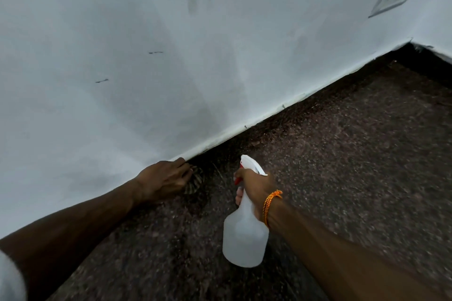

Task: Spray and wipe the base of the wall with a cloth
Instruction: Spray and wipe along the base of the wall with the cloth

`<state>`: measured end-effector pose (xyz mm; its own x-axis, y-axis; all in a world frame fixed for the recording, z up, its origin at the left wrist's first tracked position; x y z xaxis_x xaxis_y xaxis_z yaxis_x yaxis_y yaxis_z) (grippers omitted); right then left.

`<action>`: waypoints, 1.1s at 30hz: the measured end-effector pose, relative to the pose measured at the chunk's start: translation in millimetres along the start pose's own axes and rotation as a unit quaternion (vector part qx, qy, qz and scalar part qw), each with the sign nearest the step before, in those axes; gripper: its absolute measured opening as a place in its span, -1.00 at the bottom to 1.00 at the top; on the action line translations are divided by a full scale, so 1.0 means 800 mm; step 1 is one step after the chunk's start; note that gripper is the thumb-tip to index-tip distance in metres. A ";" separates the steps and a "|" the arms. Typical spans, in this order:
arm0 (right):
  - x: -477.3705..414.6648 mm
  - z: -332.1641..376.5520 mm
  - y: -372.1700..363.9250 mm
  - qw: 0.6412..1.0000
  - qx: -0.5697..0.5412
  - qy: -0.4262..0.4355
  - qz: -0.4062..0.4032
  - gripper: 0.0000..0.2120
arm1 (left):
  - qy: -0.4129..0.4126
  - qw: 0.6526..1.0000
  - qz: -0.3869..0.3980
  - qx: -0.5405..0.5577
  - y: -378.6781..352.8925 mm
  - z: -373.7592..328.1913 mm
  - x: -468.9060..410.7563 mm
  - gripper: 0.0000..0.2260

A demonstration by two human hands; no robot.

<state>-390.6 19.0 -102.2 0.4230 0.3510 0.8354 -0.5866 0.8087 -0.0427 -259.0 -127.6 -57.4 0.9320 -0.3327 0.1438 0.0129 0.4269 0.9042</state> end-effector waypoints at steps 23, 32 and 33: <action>0.002 -0.006 0.010 1.000 0.001 0.008 -0.028 -0.84 | -0.102 0.987 0.109 -0.052 -0.030 -0.008 -0.053 -0.81; 0.008 0.018 0.005 0.998 -0.001 0.050 -0.033 -0.92 | -0.063 0.994 0.035 -0.082 -0.002 0.008 -0.070 -0.68; 0.009 0.018 0.006 0.998 -0.002 0.050 -0.032 -0.92 | -0.064 0.994 0.041 -0.081 0.002 0.010 -0.073 -0.68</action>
<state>-400.7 18.4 -88.4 0.5274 0.3437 0.7770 -0.5531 0.8331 0.0069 -316.3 -114.5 -61.4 0.8785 -0.3918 0.2732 0.0071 0.5827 0.8127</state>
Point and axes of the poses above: each hand's wrist, its own x-axis away from the middle knuckle, its own y-axis out of the back of the hand, z = x × y, the point moved 7 cm from there along -x, towards the middle knuckle, and after that the axes turned 10 degrees about -y, right-handed, at the moved point
